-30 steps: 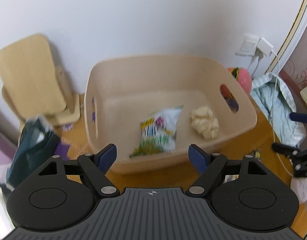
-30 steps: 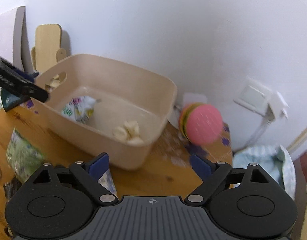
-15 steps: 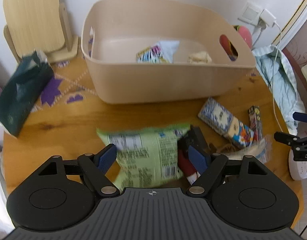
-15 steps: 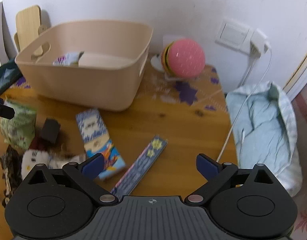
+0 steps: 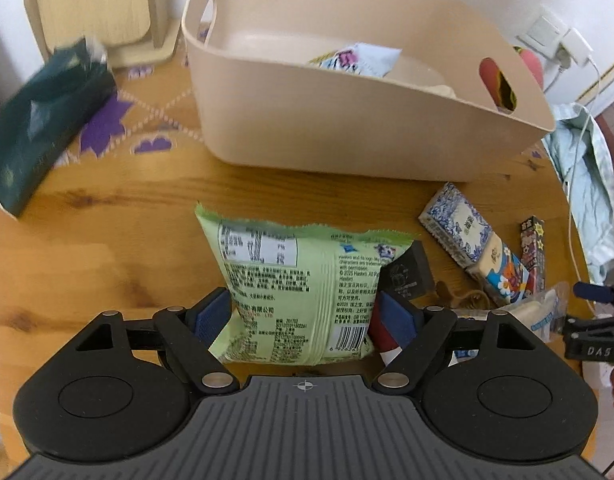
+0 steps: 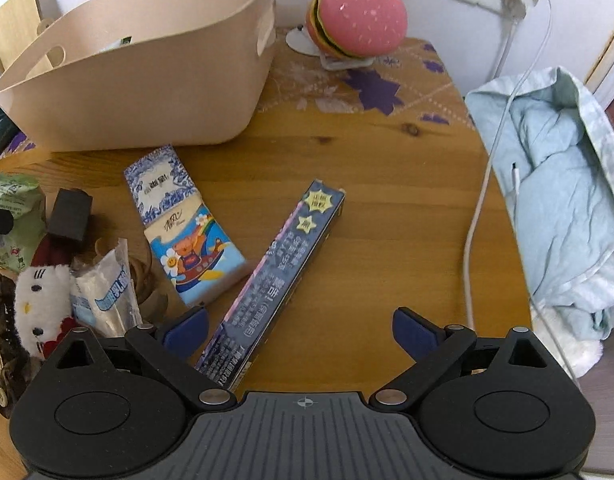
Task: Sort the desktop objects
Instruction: 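Grasp the green snack bag with left gripper while right gripper grasps the blue pencil box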
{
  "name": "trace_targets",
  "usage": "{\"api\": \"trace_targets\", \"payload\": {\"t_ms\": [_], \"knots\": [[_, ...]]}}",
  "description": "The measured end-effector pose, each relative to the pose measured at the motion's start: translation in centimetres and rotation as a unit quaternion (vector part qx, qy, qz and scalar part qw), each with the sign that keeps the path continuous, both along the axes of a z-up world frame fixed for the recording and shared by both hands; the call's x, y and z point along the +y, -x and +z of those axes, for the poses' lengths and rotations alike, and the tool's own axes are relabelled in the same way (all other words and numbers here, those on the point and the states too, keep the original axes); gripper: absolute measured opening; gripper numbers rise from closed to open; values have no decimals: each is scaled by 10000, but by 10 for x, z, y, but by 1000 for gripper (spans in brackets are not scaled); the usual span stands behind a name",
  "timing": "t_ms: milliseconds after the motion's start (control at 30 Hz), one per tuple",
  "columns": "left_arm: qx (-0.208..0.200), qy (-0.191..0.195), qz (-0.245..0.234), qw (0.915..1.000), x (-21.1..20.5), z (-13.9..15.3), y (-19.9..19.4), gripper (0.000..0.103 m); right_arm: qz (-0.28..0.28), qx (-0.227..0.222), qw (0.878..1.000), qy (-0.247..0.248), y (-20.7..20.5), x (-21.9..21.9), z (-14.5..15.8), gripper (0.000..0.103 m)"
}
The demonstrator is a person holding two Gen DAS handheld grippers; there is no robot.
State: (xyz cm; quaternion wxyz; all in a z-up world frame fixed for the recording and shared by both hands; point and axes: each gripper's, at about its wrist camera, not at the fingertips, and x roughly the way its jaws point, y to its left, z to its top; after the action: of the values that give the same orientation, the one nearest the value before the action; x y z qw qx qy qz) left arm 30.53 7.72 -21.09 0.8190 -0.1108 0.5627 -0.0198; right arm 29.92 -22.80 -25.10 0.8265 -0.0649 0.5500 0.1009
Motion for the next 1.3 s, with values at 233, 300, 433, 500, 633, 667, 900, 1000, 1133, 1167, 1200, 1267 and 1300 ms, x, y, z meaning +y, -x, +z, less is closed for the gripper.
{"api": "trace_targets", "payload": {"t_ms": [233,300,433,500,633,667,900,1000,1133,1167,1200,1267,1300], "knots": [[156,-54,96,9998,-5,-15,-6,82,-16,140,9999,59,-4,7,-10,94],[228,-84,176,9995,-5,-21,-8,82,-137,168,9997,71,-6,8,-13,89],[308,-72,306,9990,-4,-28,-10,82,-257,207,9994,125,-9,9,-18,77],[294,-37,318,9991,-2,-28,-9,82,-287,189,9994,72,-9,9,-18,75],[240,14,362,9991,0,-29,-5,81,-325,153,9994,-3,-9,7,-15,60],[211,26,363,9991,0,-29,-4,80,-327,151,9993,-17,-10,7,-15,54],[-22,91,459,9989,3,-26,5,70,-307,182,9994,-33,-10,8,-11,21],[-92,163,541,9984,8,-25,8,66,-350,224,9991,-67,-6,7,-11,21],[-118,219,513,9984,10,-23,10,64,-423,272,9986,-185,-1,5,-9,22],[-118,241,516,9983,13,-22,12,63,-427,255,9986,-201,1,5,-7,22],[-123,272,524,9982,16,-20,15,63,-427,232,9986,-219,2,5,-5,22],[-141,315,546,9979,20,-17,18,63,-431,182,9986,-265,5,4,0,22],[-151,330,551,9978,21,-16,20,63,-431,161,9985,-290,6,4,3,22]]}}
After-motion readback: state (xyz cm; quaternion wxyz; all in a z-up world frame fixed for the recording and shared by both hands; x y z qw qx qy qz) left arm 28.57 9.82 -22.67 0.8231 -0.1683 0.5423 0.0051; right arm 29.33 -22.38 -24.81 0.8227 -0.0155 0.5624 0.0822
